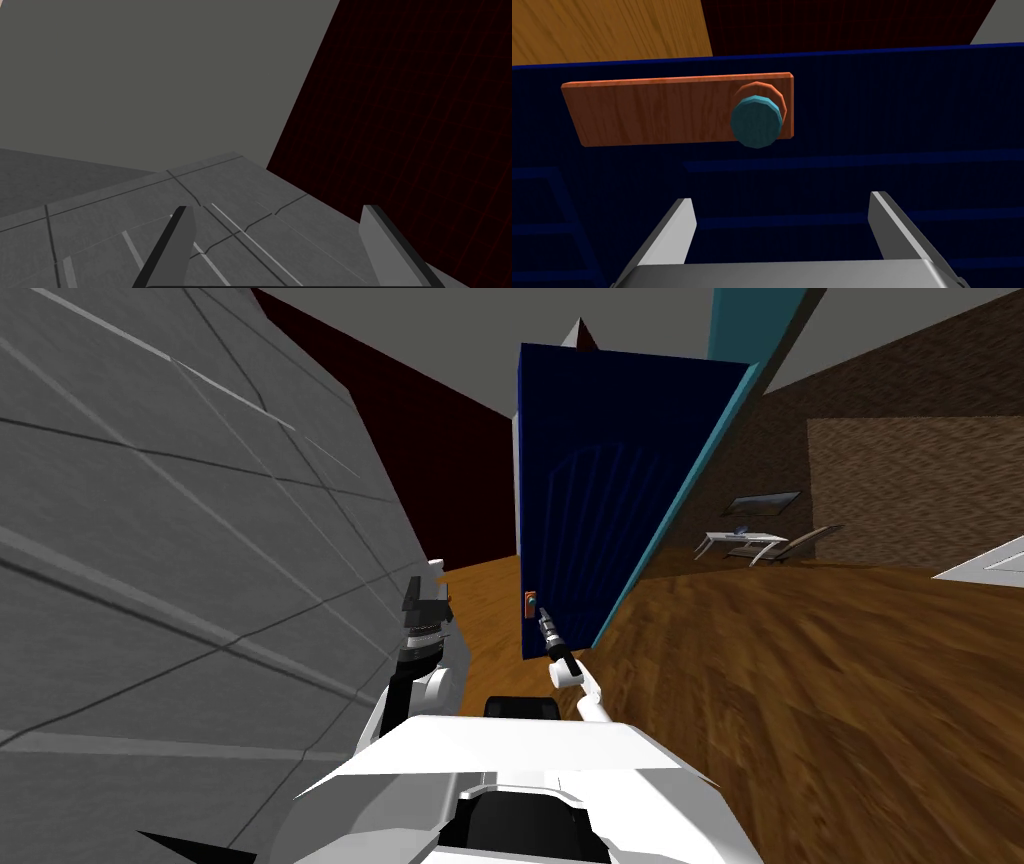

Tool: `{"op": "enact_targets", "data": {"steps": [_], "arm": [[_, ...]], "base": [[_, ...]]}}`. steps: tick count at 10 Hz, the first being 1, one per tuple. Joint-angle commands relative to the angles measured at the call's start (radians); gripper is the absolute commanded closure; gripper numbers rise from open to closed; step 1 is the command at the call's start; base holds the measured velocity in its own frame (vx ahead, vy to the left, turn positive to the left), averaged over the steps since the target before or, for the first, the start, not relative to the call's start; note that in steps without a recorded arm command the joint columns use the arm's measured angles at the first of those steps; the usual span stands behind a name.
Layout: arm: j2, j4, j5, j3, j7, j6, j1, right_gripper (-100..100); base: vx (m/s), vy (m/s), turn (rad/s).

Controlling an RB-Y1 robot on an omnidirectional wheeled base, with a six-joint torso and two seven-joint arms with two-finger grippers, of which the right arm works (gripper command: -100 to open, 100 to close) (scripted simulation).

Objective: Push the door open

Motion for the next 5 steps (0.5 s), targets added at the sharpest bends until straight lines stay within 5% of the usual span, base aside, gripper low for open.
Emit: {"op": "enact_targets", "data": {"steps": [1, 5], "arm": [[-0.003, 0.007, 0.000, -0.004, 0.000, -0.005, -0.005, -100], [0.007, 0.028, 0.003, -0.017, 0.001, -0.021, -0.020, -100]], "base": [[0.197, 0.040, 0.017], [0.215, 0.051, 0.022]]}}
